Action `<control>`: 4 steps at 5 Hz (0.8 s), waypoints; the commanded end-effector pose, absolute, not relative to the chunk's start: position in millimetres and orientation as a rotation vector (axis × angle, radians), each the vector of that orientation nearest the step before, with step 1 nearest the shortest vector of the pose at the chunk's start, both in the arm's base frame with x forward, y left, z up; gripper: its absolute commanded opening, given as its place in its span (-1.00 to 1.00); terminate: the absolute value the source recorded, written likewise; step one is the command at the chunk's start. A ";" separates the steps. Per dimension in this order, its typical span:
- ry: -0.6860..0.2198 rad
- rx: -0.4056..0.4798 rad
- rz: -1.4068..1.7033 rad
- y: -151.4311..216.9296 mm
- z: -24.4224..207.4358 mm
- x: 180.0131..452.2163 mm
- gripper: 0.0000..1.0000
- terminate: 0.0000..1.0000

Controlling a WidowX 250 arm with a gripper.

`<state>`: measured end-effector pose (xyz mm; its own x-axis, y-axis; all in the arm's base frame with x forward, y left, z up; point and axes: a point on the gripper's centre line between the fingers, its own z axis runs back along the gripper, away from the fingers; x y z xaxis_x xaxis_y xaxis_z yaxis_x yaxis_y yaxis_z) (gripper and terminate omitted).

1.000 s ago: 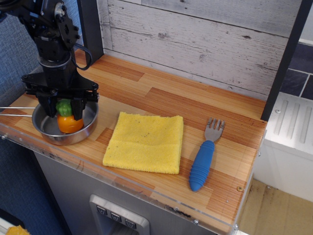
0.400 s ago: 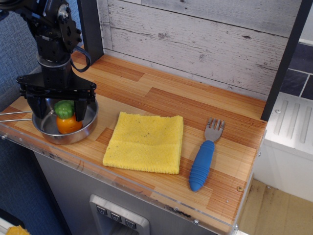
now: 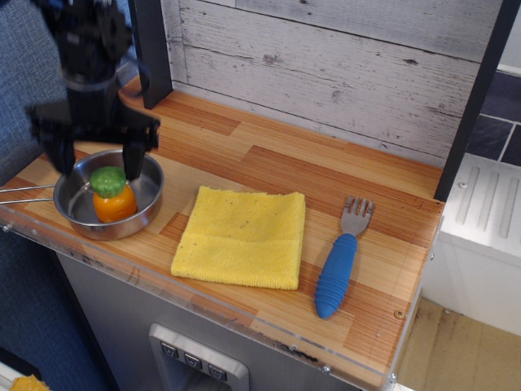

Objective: Put the shaker into the pot.

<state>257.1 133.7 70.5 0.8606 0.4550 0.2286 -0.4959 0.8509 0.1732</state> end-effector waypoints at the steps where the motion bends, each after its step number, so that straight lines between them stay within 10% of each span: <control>1: -0.275 0.208 0.437 123.8 138.4 269.8 1.00 -1.00; 4: -0.309 0.232 0.444 116.3 162.1 274.9 1.00 -1.00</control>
<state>274.1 116.1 144.6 0.8739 0.3916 0.2879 -0.4470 0.8802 0.1596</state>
